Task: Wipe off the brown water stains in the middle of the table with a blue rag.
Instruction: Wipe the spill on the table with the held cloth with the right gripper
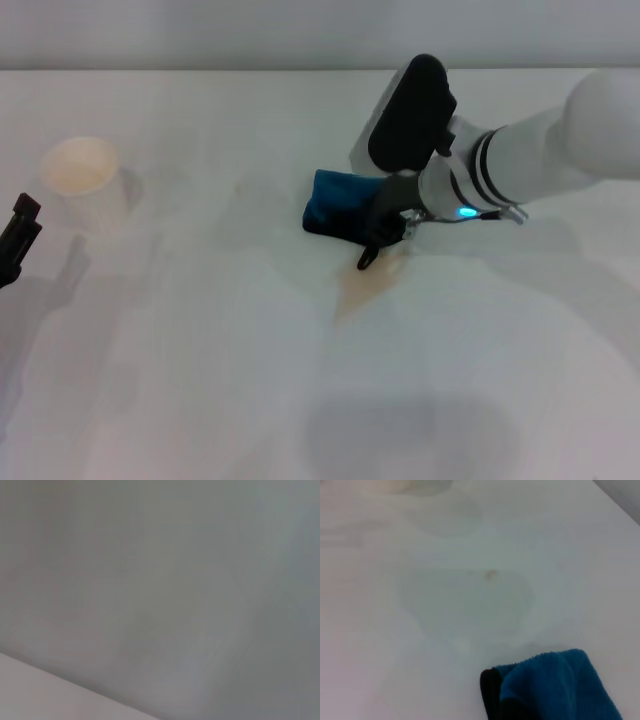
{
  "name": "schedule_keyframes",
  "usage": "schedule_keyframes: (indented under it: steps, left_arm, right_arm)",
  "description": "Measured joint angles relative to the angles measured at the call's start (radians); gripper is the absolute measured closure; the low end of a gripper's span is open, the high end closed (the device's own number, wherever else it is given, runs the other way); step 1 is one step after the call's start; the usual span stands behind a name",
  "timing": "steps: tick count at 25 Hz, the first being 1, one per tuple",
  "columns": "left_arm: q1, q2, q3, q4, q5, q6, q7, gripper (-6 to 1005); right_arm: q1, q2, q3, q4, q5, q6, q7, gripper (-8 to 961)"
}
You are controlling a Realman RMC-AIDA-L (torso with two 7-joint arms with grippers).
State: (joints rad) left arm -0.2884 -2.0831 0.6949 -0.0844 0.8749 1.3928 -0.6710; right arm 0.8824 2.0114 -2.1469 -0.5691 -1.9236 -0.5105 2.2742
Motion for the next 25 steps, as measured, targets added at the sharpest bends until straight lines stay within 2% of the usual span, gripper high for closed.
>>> schedule_keyframes:
  steps: [6,14,20,25]
  left_arm:
    - [0.000,0.000,0.000,0.000,0.002,0.000,-0.001,122]
    - [0.003,0.001,0.000,0.010,0.000,0.000,-0.001,122]
    - [0.001,0.002,-0.003,0.013,0.000,0.000,-0.001,122]
    - [-0.003,0.002,-0.006,0.016,-0.001,-0.002,-0.001,122]
  right_arm:
    - [-0.078,0.009,0.001,-0.140,-0.008,-0.045,-0.069,860]
    - [-0.126,0.012,0.015,-0.221,0.003,-0.130,-0.163,860]
    - [-0.181,0.014,0.145,-0.275,0.005,-0.365,-0.294,858]
    - [-0.204,0.012,0.212,-0.285,-0.001,-0.441,-0.338,856]
